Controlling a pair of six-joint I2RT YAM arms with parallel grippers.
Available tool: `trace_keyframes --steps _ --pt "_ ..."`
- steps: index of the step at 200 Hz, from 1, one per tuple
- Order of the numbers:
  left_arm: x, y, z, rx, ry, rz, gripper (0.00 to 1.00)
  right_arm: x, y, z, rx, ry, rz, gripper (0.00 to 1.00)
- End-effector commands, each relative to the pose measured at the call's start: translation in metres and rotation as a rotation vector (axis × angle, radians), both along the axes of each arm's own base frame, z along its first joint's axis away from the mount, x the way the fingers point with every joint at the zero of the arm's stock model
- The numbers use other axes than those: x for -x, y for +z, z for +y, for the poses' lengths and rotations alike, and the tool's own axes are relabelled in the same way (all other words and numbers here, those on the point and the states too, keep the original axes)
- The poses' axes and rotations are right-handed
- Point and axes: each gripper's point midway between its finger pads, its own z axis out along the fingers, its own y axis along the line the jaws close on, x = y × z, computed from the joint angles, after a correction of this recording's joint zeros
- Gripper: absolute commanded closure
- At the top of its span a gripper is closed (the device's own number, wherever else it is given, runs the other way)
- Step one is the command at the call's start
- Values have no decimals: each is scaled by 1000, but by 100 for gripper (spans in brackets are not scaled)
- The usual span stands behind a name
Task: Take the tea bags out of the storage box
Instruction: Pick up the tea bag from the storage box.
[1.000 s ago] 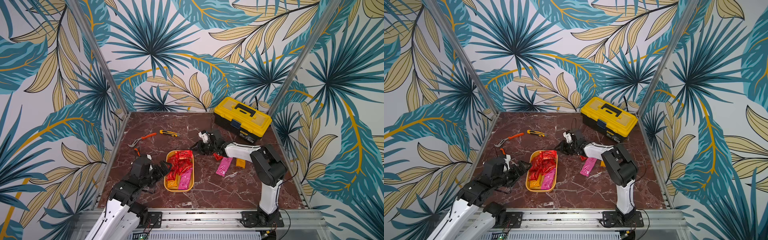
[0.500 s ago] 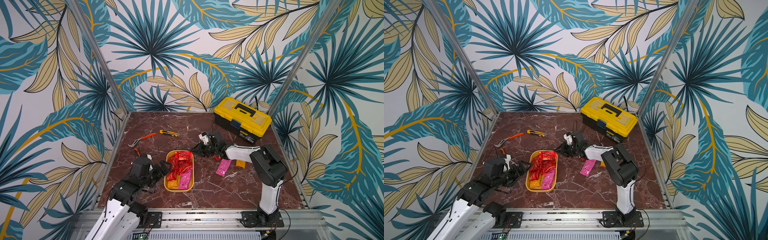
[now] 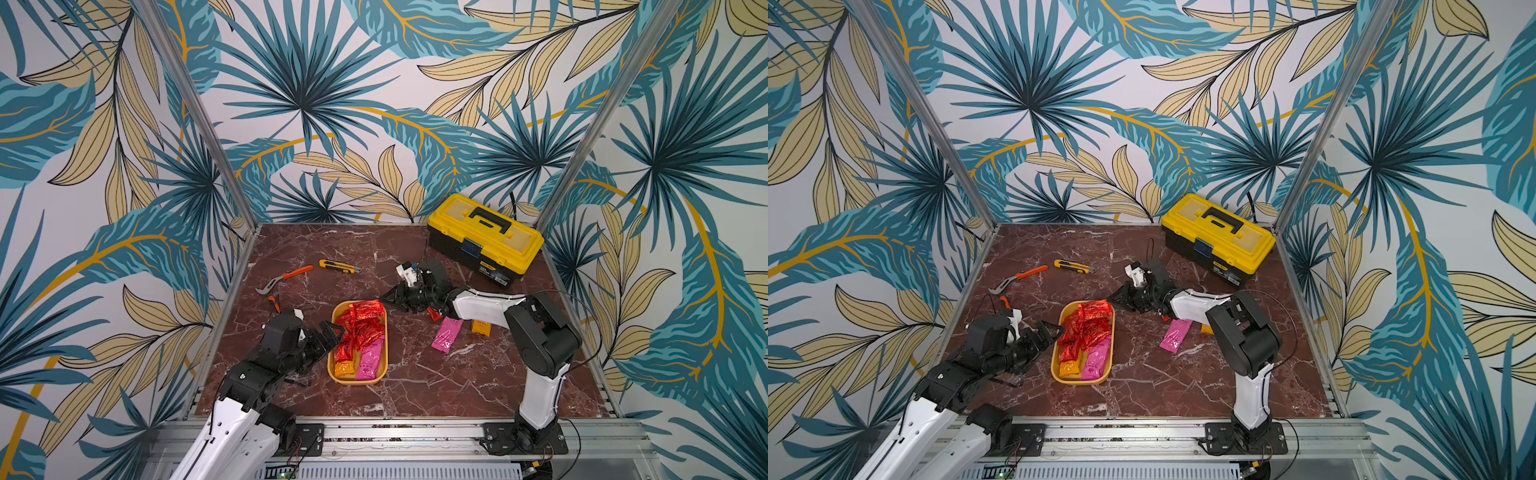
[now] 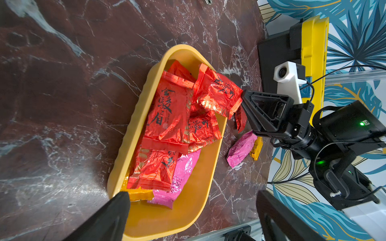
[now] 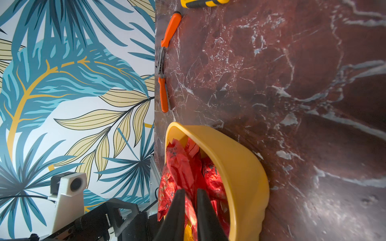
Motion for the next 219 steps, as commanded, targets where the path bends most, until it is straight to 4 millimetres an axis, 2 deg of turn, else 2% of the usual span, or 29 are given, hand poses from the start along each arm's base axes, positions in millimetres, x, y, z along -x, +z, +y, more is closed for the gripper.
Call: trace_keyframes --steps 1,28,51,71,96,118,147,169,195,219 --pt "-2 -3 -1 10 0 -6 0 6 17 2 -7 26 -26 85" --pt "-2 -3 -1 11 0 -9 0 7 21 2 -10 27 -30 90" --pt "-3 -3 -1 12 0 -11 0 8 25 1 -10 25 -33 100" --pt "-4 -1 -2 13 -4 -14 0 9 32 0 -8 29 -42 100" --pt "-5 2 -3 16 -7 -22 0 7 50 -6 -28 23 -60 100" --pt "-7 9 -4 10 -20 -35 0 2 73 -19 -60 -3 -84 100" --pt "-22 31 -12 -15 -69 -62 0 -7 99 -52 -67 -75 -118 100" --pt "-38 46 -26 -17 -133 -60 0 -13 110 -85 -19 -148 -149 100" --pt "-59 52 -57 -13 -205 -69 0 -17 106 -122 97 -228 -165 100" --pt "-73 51 -99 -8 -285 -78 0 -23 85 -163 170 -329 -124 100"
